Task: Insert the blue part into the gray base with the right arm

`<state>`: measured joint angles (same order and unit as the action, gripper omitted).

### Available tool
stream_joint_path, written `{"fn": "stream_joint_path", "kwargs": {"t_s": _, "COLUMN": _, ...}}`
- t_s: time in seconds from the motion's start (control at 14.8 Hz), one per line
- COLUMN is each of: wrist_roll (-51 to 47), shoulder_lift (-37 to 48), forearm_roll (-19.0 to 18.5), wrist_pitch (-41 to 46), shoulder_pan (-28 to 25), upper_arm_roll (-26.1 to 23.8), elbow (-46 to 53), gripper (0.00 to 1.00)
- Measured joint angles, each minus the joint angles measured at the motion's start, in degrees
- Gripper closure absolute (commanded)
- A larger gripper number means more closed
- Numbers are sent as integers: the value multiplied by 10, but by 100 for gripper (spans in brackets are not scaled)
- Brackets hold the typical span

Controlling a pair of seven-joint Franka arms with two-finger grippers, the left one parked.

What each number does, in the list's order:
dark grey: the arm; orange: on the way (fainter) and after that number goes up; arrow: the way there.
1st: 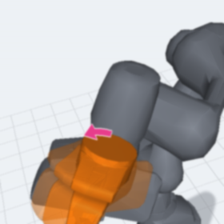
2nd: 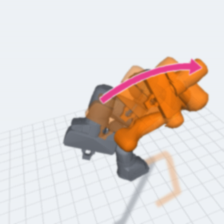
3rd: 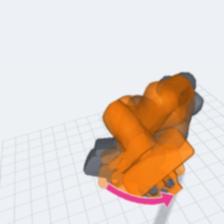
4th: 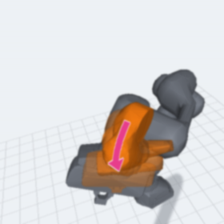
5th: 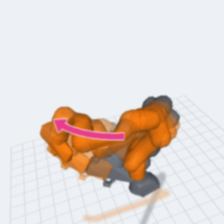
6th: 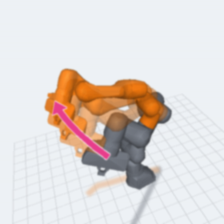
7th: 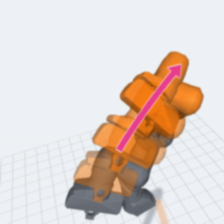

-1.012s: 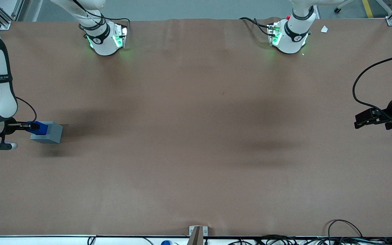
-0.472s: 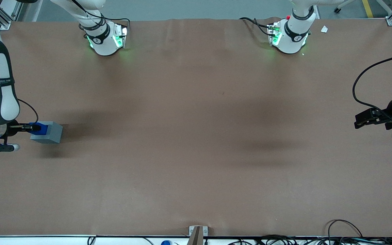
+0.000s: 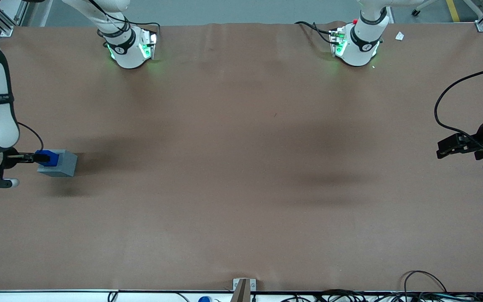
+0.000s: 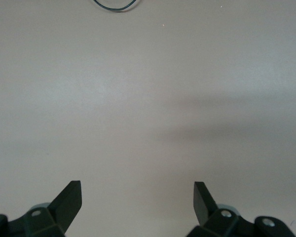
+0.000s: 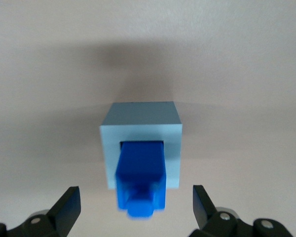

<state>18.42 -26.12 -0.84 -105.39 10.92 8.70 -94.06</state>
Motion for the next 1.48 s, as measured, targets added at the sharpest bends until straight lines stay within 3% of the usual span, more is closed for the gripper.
{"fn": "stream_joint_path", "kwargs": {"t_s": 0.27, "wrist_roll": 0, "shoulder_lift": 65, "forearm_roll": 63, "wrist_pitch": 81, "shoulder_pan": -7, "upper_arm_roll": -9, "elbow": 44, "gripper": 0}}
{"fn": "stream_joint_path", "kwargs": {"t_s": 0.4, "wrist_roll": -1, "shoulder_lift": 102, "forearm_roll": 72, "wrist_pitch": 104, "shoulder_pan": -16, "upper_arm_roll": -11, "elbow": 47, "gripper": 0}}
{"fn": "stream_joint_path", "kwargs": {"t_s": 0.74, "wrist_roll": -88, "shoulder_lift": 171, "forearm_roll": 74, "wrist_pitch": 179, "shoulder_pan": -70, "upper_arm_roll": -13, "elbow": 69, "gripper": 0}}
{"fn": "stream_joint_path", "kwargs": {"t_s": 1.08, "wrist_roll": -182, "shoulder_lift": 228, "forearm_roll": 74, "wrist_pitch": 197, "shoulder_pan": -127, "upper_arm_roll": -14, "elbow": 81, "gripper": 0}}
{"fn": "stream_joint_path", "kwargs": {"t_s": 1.48, "wrist_roll": -229, "shoulder_lift": 281, "forearm_roll": 39, "wrist_pitch": 192, "shoulder_pan": -195, "upper_arm_roll": -17, "elbow": 61, "gripper": 0}}
